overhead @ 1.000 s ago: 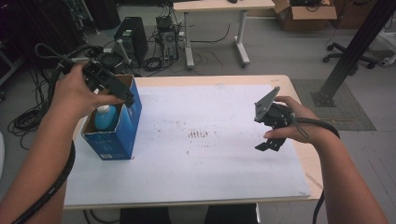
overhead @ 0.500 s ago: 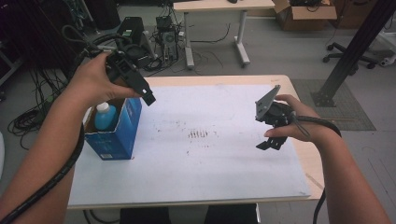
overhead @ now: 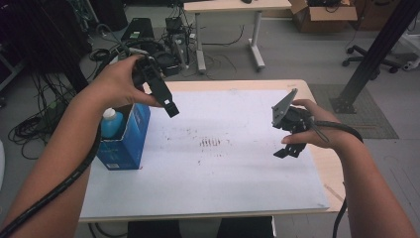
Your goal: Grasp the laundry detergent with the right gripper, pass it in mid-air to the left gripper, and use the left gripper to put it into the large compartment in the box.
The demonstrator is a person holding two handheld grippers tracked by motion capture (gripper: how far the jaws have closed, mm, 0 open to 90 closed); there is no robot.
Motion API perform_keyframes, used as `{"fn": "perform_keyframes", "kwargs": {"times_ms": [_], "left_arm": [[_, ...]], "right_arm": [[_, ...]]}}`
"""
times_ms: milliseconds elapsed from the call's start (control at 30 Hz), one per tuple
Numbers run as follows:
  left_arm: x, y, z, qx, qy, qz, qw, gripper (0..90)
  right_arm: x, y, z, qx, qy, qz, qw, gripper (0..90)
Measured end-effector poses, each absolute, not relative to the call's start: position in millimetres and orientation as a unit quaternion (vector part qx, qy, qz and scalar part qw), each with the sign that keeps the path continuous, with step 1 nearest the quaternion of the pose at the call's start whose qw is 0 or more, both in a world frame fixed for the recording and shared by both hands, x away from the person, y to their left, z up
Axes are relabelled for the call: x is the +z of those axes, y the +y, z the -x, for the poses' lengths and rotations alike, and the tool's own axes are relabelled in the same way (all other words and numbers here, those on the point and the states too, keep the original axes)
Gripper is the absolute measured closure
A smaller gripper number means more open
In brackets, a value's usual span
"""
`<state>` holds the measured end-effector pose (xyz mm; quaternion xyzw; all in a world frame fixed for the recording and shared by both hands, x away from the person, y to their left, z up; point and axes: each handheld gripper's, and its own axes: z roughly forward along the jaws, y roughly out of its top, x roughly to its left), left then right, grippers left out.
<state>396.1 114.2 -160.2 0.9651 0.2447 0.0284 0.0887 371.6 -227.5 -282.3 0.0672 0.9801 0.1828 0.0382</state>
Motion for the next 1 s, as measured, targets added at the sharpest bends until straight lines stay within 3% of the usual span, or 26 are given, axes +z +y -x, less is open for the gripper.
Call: {"fn": "perform_keyframes", "kwargs": {"times_ms": [533, 1000], "left_arm": [[-179, 111, -391, -0.013, 0.155, -0.986, 0.056, 0.1], [-192, 107, -394, -0.013, 0.139, -0.99, 0.035, 0.1]], "right_arm": [[-286, -217, -376, 0.16, 0.984, -0.07, 0.022, 3.3], [-280, -210, -383, 0.143, 0.988, -0.062, 0.023, 3.5]]}}
